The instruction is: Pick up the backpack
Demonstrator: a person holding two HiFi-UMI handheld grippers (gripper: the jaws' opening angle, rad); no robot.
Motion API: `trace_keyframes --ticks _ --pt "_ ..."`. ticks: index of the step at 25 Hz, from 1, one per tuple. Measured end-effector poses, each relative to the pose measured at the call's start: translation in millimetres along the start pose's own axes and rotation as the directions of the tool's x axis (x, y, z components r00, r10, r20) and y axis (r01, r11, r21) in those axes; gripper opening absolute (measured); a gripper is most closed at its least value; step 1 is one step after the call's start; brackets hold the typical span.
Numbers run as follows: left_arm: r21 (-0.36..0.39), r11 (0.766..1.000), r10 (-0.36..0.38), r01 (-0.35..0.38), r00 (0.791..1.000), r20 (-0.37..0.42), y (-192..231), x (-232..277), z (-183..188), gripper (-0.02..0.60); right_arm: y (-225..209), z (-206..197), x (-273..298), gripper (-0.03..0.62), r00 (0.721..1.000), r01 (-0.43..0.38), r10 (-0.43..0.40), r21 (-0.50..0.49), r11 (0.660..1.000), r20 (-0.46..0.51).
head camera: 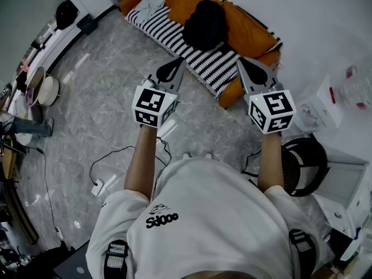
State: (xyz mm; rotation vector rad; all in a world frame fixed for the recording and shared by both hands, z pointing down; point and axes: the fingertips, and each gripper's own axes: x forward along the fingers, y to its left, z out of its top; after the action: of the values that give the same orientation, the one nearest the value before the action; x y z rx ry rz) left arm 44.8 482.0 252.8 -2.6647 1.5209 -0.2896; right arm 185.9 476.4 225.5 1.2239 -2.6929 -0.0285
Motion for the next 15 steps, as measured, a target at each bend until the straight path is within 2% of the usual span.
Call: trace_keyframes --ticks 6,15 --pt "0.018 1.000 0.009 -0.009 1.000 -0.002 0.0 3.5 -0.8 0.025 1.1 -0.8 2.1 0.034 1.000 -0.002 0.002 -0.007 1.000 0.005" --pt "0.006 1.000 0.029 -0.028 0.999 -0.015 -10.3 12.4 -0.8 0.025 -18.7 0.7 -7.8 0.035 0.999 -0.018 0.016 0.047 0.999 0.047"
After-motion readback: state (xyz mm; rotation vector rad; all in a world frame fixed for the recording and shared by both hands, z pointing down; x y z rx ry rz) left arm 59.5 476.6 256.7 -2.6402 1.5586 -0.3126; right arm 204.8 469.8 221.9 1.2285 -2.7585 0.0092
